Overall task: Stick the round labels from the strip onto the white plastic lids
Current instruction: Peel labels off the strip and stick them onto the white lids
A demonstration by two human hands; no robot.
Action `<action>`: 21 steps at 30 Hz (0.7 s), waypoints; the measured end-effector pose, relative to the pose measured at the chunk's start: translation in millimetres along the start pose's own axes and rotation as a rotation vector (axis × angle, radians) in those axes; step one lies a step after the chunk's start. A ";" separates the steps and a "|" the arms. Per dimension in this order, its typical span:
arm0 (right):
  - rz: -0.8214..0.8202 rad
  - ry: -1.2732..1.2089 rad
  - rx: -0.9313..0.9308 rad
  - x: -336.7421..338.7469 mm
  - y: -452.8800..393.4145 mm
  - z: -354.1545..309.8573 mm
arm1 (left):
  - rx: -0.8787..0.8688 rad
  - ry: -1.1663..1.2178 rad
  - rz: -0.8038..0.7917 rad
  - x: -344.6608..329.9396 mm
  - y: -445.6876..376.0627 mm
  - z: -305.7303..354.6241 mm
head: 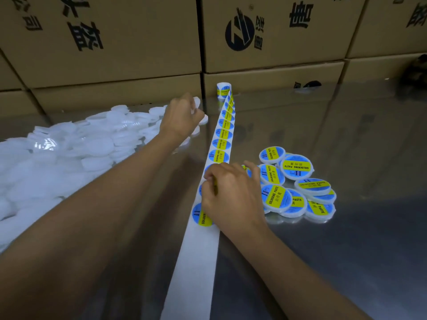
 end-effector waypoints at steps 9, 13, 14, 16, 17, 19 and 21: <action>0.015 0.050 0.029 4.6 3.0 -6.3 | 0.370 0.583 0.013 69.2 76.9 -31.6; -0.003 0.092 0.038 8.7 10.1 -12.6 | 0.619 0.905 -0.042 66.6 131.0 -48.7; -0.031 0.106 0.046 7.6 13.4 -15.2 | 0.660 0.971 -0.051 65.2 143.7 -49.2; -0.086 0.094 0.063 6.5 22.1 -20.5 | 0.697 1.017 -0.088 62.4 165.9 -45.2; -0.105 0.073 0.072 6.5 26.9 -22.7 | 0.697 1.024 -0.115 60.5 174.8 -41.3; -0.130 0.020 0.102 9.4 41.7 -29.2 | 0.680 1.032 -0.172 59.8 190.3 -31.9; -0.133 -0.050 0.146 14.9 58.5 -35.6 | 0.642 1.016 -0.234 62.3 202.3 -22.0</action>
Point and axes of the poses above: each hand's wrist, its own y-axis away from the middle knuckle, its own x-axis out of the back of the hand, z = x × y, the point moved 8 cm from there along -y, towards the middle knuckle, and after that the axes turned 2 degrees about x, right-handed, at the moved point
